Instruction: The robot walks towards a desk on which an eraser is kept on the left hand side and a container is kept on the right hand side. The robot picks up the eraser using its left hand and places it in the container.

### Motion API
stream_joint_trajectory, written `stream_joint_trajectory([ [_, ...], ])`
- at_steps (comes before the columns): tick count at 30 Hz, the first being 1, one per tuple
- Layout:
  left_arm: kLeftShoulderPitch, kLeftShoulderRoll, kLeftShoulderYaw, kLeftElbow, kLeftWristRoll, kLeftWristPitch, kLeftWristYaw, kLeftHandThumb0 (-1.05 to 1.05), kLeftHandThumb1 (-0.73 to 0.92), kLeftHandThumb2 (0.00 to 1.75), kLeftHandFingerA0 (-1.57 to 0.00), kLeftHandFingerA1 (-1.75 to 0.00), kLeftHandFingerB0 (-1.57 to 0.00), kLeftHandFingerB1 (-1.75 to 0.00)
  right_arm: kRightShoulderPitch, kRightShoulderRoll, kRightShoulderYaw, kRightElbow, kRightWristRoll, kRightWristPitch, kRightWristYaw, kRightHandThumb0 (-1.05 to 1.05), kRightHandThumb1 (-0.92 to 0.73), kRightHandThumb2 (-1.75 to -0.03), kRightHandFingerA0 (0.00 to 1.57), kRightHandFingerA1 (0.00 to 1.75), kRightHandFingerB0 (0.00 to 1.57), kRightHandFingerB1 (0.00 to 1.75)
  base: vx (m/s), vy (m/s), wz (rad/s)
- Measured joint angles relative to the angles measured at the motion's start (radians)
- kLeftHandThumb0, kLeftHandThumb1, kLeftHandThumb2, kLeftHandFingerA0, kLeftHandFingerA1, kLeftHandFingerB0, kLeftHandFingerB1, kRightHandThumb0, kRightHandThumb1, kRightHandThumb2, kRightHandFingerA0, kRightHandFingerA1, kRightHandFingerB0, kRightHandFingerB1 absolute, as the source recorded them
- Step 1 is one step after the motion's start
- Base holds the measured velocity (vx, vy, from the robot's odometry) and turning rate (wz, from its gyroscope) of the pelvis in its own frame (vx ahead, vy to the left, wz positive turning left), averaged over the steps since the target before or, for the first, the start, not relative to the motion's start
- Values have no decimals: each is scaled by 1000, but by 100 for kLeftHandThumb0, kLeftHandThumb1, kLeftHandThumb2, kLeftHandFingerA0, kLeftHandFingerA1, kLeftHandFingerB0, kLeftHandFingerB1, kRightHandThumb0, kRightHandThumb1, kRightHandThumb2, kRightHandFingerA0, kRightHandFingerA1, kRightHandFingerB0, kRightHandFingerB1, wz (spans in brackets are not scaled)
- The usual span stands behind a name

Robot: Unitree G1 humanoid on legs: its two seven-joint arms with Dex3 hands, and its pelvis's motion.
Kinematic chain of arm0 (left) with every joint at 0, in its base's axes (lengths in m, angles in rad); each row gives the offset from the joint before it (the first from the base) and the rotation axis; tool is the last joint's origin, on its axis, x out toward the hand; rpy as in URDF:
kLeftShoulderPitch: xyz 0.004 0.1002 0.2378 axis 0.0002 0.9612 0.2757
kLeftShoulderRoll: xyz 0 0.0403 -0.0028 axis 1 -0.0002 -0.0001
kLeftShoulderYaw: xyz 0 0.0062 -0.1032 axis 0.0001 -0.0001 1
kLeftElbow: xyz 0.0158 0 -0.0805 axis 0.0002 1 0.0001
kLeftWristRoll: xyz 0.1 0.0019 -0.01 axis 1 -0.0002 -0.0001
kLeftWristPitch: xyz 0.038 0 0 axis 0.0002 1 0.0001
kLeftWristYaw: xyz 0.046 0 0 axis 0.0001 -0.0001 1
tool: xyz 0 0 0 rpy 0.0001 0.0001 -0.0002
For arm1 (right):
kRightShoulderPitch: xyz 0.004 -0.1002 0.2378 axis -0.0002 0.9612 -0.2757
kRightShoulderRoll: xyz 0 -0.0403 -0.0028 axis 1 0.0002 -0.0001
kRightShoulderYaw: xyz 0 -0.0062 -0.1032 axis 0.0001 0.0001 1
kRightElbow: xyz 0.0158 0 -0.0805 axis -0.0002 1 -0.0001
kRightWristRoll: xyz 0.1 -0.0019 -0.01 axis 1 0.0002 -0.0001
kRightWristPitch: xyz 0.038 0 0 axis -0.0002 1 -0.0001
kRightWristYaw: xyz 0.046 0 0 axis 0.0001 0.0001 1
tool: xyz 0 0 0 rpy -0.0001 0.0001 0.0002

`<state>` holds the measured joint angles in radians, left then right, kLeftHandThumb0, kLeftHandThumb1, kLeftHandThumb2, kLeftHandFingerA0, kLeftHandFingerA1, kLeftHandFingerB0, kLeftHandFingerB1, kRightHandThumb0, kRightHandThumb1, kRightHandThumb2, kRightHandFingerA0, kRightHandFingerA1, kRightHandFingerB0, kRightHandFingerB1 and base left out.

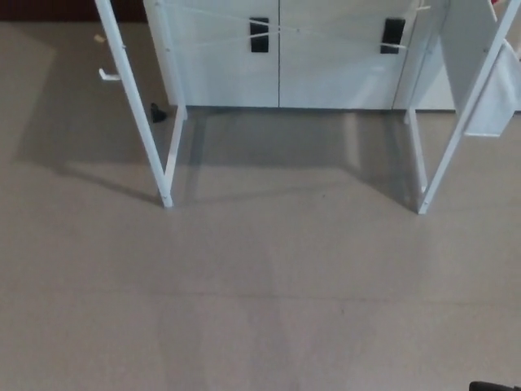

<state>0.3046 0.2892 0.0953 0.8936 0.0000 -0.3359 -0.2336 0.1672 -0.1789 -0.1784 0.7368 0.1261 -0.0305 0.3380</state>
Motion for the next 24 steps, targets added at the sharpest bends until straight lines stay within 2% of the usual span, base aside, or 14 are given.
stream_joint_trajectory([
  [4, -10, 2, -2, 21, 6, -13, 15, -41, 55, 58, -59, -42, -52, -36, -10, 3, 11, 3, -6, -12, -2, -36, -52, -55, 75, 58, 56, 50, 228, 147, -1],
  [9, -16, 5, -1, 39, 12, -21, 31, -39, 56, 58, -60, -43, -52, -37, -18, 2, 23, 10, -11, -24, -3, -36, -53, -55, 77, 57, 56, 48, 147, -76, 8],
  [15, -11, 8, -1, 38, 17, -22, 32, -42, 57, 58, -61, -44, -53, -36, -20, 2, 39, 24, -22, -35, -8, -34, -56, -56, 78, 56, 56, 48, 144, -270, 14],
  [19, -11, -4, -4, 29, 19, -35, 31, -42, 57, 58, -62, -44, -52, -36, -26, -22, 44, 32, -29, -41, -12, -36, -55, -56, 77, 56, 58, 49, 219, 35, -7],
  [24, -8, -7, -5, 29, 21, -41, 31, -41, 57, 58, -62, -44, -52, -36, -28, -26, 51, 39, -40, -47, -14, -35, -55, -56, 79, 57, 57, 49, 133, -155, -8],
])
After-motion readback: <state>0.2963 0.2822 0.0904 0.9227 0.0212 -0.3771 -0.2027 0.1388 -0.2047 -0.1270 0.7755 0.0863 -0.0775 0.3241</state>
